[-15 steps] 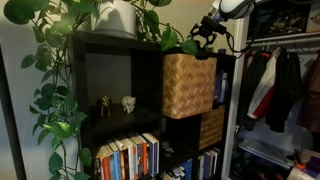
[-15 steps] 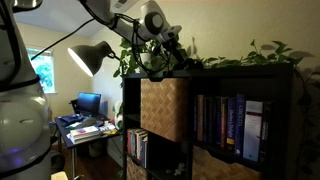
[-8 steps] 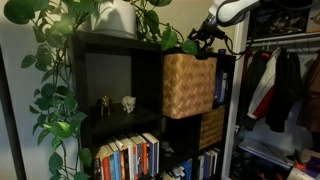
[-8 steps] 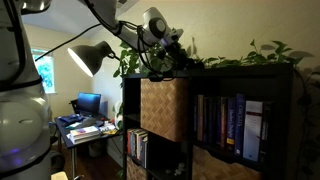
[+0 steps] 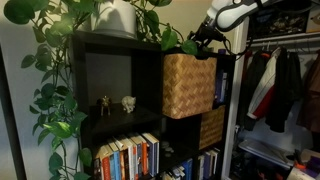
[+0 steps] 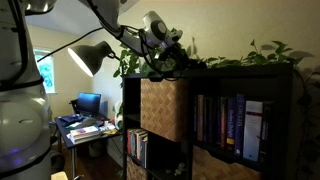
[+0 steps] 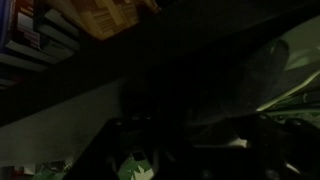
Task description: Open the top middle section of the cupboard, put a sock inside it then close it
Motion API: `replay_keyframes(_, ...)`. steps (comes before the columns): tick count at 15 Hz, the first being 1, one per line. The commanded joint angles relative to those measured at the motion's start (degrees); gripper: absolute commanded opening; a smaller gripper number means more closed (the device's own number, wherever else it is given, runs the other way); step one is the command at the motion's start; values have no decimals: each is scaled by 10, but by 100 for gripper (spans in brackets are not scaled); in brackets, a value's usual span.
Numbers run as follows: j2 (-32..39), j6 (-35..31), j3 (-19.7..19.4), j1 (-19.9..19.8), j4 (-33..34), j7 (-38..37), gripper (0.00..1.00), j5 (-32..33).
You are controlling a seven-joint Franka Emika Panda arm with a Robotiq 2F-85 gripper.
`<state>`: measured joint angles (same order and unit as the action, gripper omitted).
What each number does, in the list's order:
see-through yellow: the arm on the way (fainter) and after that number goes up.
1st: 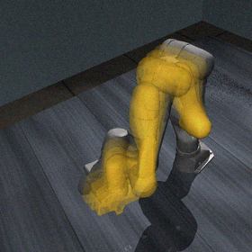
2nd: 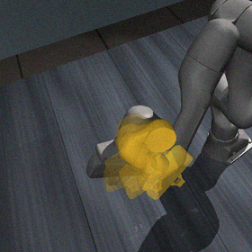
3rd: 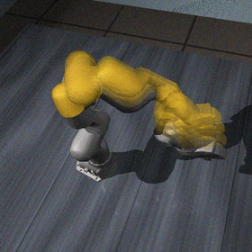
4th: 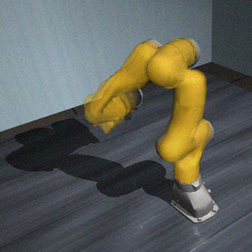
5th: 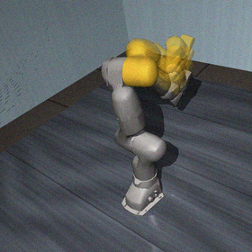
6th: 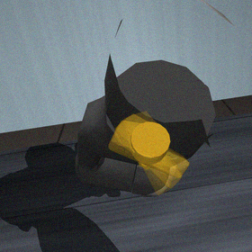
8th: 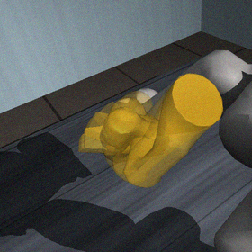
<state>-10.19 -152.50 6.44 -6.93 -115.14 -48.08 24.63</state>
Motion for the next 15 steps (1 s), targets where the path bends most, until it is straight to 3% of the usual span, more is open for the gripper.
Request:
replay_keyframes(1, 4, -6, -2, 1, 8, 10, 42, -1)
replay_keyframes(6, -5, 5, -10, 4, 4, 13, 10, -18)
replay_keyframes(9, -31, 19, -4, 2, -7, -2, 4, -10)
replay_keyframes(15, -78, 68, 3, 12, -9, 12, 10, -57)
